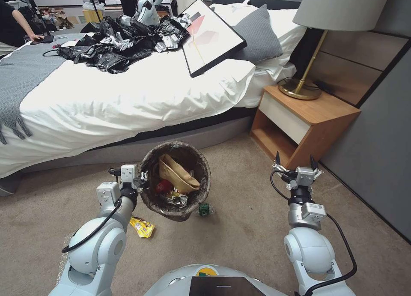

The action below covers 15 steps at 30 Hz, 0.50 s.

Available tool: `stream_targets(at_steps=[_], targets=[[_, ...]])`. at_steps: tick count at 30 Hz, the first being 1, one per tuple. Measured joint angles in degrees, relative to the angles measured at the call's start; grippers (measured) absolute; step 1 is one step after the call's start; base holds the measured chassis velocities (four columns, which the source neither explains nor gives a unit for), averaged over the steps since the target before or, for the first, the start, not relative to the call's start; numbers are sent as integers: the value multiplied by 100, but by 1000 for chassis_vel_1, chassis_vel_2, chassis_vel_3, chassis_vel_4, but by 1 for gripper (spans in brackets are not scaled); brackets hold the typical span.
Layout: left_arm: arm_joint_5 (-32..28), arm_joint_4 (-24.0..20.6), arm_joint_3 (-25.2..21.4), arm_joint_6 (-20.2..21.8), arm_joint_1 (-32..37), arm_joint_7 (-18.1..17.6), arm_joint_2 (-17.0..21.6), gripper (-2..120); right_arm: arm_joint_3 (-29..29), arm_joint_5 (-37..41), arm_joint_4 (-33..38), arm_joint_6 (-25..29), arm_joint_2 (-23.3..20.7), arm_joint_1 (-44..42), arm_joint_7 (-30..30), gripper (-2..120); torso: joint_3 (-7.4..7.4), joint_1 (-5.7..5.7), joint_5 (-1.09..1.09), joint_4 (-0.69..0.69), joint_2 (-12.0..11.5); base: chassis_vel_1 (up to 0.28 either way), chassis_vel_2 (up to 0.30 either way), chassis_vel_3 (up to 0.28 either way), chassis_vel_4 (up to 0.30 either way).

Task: Pick up the trash bin, then pick up the garbage from the floor and place it into the trash bin.

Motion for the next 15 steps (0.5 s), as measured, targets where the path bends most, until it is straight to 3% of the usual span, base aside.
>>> stream_targets(at_steps=[15], targets=[[-163, -34, -41, 42, -7, -48, -7, 0, -5, 16, -39, -39, -79, 35, -3, 100, 0, 0, 0, 0, 0, 0, 0, 0, 0]])
